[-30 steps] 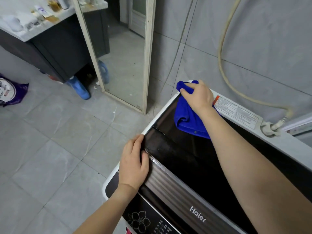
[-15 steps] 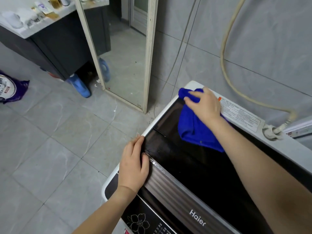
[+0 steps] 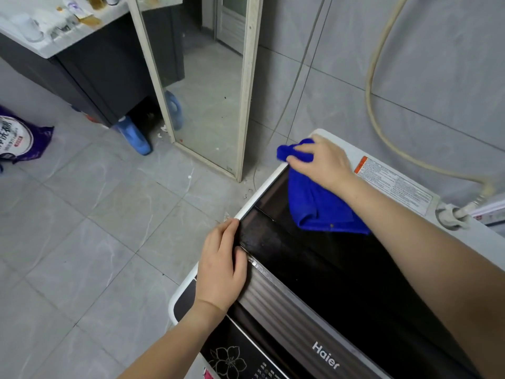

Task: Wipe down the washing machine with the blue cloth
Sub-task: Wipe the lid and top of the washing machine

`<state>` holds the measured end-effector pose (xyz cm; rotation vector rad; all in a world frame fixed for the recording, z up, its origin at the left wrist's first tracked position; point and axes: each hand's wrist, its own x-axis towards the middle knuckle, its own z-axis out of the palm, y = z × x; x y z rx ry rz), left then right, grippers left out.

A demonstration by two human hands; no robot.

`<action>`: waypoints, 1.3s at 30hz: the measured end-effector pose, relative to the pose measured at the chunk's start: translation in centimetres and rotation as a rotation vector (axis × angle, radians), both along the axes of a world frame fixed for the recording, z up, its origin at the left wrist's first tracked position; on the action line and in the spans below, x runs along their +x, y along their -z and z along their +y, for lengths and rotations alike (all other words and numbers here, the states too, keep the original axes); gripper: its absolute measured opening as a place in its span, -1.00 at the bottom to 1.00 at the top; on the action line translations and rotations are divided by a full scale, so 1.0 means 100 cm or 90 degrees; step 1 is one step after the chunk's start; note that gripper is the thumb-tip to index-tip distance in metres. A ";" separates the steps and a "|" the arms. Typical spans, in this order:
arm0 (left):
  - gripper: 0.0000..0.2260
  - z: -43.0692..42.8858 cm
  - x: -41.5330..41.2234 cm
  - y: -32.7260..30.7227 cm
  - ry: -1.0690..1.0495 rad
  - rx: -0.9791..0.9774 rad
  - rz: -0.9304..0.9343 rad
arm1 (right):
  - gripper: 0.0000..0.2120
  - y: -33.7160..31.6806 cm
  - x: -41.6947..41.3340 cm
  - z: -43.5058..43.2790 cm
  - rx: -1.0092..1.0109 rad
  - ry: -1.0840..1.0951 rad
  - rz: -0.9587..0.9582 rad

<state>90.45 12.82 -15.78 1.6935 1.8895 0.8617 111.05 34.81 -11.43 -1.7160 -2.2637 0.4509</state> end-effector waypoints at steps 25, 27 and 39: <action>-0.55 0.001 0.005 -0.003 -0.013 0.014 0.002 | -0.65 -0.001 0.091 -0.204 0.060 0.372 -0.034; -0.56 0.000 0.005 -0.003 -0.012 0.013 0.006 | -0.63 0.002 0.056 -0.171 0.068 0.337 -0.037; -0.56 -0.003 0.004 -0.002 -0.010 0.020 0.037 | -0.60 0.000 0.117 -0.185 0.049 0.349 -0.006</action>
